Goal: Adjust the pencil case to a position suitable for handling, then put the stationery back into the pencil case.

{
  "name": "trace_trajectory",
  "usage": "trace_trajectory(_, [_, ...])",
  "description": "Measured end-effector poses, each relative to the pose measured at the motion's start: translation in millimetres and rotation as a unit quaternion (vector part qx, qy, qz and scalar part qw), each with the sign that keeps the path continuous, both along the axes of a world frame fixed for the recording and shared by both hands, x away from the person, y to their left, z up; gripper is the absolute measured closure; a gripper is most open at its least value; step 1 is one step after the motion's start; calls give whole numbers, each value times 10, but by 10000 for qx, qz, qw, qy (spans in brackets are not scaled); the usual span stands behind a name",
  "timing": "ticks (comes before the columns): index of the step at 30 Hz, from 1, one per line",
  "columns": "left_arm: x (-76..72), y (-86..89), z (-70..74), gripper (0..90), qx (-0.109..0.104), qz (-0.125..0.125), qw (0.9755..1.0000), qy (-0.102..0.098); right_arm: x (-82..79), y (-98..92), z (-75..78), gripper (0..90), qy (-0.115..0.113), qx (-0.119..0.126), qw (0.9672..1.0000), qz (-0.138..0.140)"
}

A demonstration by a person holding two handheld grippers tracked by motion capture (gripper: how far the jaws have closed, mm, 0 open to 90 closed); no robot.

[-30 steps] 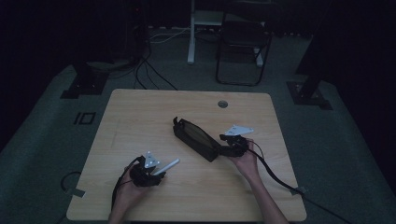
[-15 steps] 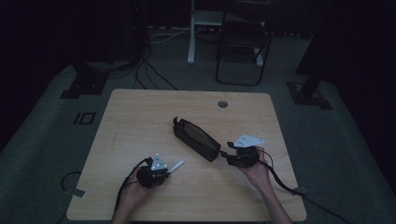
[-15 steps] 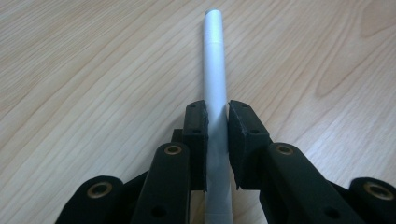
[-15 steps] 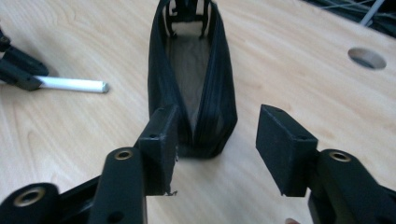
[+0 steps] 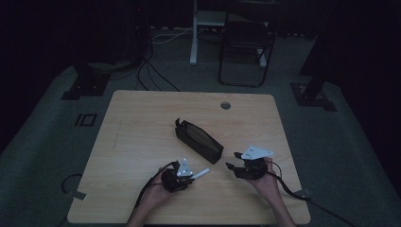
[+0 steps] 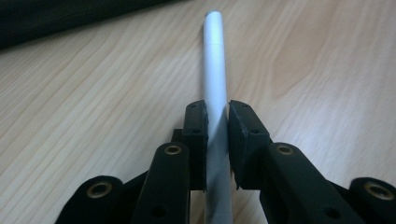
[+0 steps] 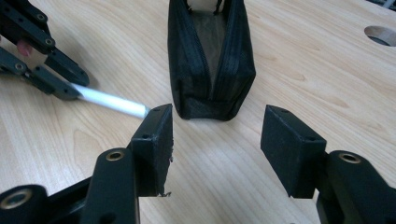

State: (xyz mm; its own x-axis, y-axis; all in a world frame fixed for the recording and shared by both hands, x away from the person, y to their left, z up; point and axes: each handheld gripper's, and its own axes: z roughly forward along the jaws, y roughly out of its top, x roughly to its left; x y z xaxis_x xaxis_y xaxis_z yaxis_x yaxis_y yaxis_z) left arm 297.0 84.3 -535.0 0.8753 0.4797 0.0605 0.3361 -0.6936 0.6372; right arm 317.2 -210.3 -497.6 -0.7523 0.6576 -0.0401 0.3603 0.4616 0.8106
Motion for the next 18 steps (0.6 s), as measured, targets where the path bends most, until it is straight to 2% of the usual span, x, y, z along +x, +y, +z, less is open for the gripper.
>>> trace_trajectory(3, [-8,-57,-7,772,-43,-55,10000,11,-17,4,-29,425,45,-37,10000,23])
trace_trajectory(4, [-7,-63,-8,746,-57,-36,10000,22,-21,12,-38,422,30,-79,10000,45])
trace_trajectory(6, [-2,-64,-9,631,-66,-10,10000,44,-27,19,-44,420,16,-113,9999,83])
trace_trajectory(7, [3,-62,-11,631,-72,19,9999,83,-34,28,-50,418,40,-111,9999,104])
trace_trajectory(8, [2,-54,-11,564,-60,49,9999,88,-37,37,-60,416,38,-114,9998,136])
trace_trajectory(10, [-16,-28,13,480,-139,81,9999,33,-45,51,-73,411,60,-120,9997,199])
trace_trajectory(14, [-64,93,153,430,-406,196,9989,-120,-57,70,-78,408,107,25,9994,342])
trace_trajectory(18, [-100,268,264,412,-618,433,9968,-272,-84,150,-59,397,42,20,9985,551])
